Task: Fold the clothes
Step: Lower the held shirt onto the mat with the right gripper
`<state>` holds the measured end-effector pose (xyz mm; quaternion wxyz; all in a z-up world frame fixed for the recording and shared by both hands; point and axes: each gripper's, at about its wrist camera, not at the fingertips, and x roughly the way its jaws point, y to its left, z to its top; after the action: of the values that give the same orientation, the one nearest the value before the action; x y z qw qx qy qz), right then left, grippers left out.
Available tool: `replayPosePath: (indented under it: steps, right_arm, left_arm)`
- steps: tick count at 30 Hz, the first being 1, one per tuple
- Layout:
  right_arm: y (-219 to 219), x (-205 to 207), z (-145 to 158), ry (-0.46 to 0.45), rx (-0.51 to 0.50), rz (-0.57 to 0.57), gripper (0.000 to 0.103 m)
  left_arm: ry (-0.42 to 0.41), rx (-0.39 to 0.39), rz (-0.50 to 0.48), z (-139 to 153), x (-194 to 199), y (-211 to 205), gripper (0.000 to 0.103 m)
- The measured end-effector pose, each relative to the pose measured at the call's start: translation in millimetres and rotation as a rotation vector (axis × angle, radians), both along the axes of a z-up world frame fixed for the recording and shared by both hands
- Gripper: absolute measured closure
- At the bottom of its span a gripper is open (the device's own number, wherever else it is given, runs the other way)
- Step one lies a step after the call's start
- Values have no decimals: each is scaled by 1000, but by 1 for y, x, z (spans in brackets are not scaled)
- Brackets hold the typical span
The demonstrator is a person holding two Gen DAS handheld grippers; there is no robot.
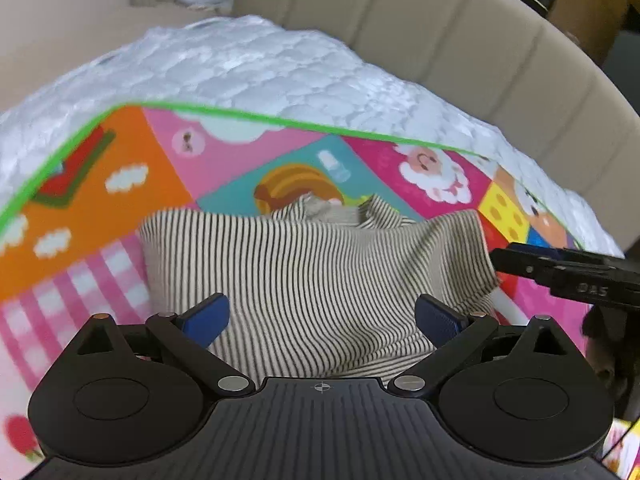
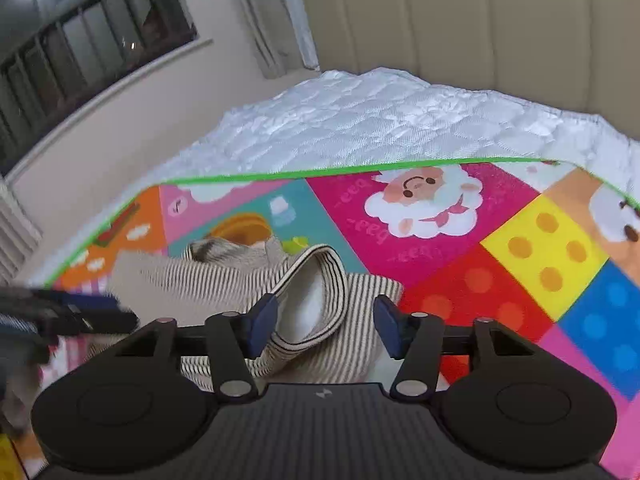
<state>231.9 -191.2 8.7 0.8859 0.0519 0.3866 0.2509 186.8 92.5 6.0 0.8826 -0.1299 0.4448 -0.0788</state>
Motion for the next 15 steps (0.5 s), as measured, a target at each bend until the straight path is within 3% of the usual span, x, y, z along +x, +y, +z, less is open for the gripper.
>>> replayPosePath:
  steps: [8, 9, 10, 12, 15]
  right_arm:
    - [21, -12, -17, 25, -41, 103, 42]
    - [24, -13, -19, 28, -48, 117, 53]
    - [27, -15, -22, 31, -55, 132, 75]
    - [35, -22, -15, -7, -86, 177, 98]
    - [30, -26, 9, -50, -32, 179, 99]
  left_arm:
    - [12, -34, 12, -8, -2, 5, 2]
    - [13, -46, 18, -8, -3, 8, 2]
    - [11, -57, 24, -7, -4, 10, 2]
    - [2, -74, 36, -6, -7, 15, 1]
    - [-23, -96, 64, -3, -11, 24, 1]
